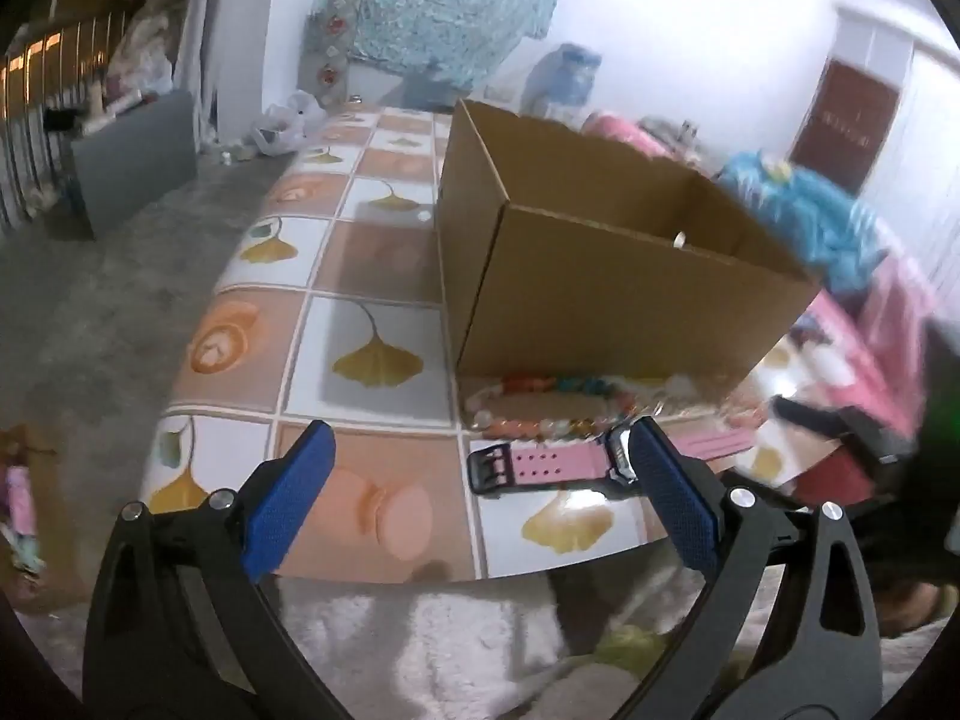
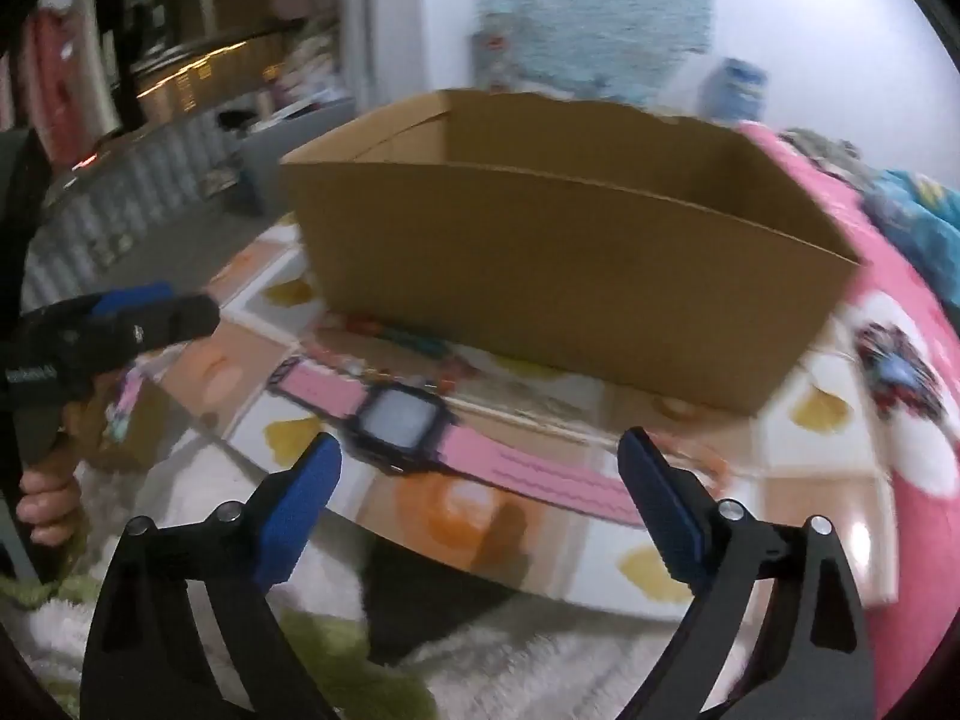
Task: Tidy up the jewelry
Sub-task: 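Lower the left tool onto the pink-strapped watch and close on its strap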
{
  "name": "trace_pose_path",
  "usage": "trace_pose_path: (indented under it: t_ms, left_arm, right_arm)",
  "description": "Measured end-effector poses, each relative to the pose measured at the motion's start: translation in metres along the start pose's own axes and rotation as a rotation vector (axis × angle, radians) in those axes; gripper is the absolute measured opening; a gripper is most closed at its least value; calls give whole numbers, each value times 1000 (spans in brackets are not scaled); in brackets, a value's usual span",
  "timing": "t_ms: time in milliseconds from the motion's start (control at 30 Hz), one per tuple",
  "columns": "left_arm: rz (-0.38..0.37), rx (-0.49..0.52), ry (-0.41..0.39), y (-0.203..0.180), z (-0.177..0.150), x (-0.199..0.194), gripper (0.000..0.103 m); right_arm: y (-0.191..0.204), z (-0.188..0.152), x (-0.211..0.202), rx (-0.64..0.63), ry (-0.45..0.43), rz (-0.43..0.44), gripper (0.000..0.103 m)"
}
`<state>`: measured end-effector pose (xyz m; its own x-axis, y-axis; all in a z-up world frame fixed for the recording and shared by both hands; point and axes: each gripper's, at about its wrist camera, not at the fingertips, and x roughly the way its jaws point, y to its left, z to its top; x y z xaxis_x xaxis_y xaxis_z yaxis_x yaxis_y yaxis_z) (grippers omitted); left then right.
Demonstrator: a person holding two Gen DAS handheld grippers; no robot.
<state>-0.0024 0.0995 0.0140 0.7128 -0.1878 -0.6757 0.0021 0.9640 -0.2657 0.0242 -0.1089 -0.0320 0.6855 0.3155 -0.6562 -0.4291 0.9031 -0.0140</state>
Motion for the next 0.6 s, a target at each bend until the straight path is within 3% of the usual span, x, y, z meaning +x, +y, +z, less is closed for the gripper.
trace_pose_path:
  t_ms: [100,233,500,600]
  left_arm:
    - [-33,-31,3,4,1,4,95]
    - [-77,-20,-15,4,-3,4,95]
    - [-35,228,-15,-26,-16,9,94]
    - [-37,307,-23,-37,-22,10,92]
  right_arm:
    - [8,7,15,-53,39,72,83]
    - [13,14,35,-108,95,102,75]
    - [21,12,60,-236,196,146,71]
    - [21,9,64,-273,215,165,64]
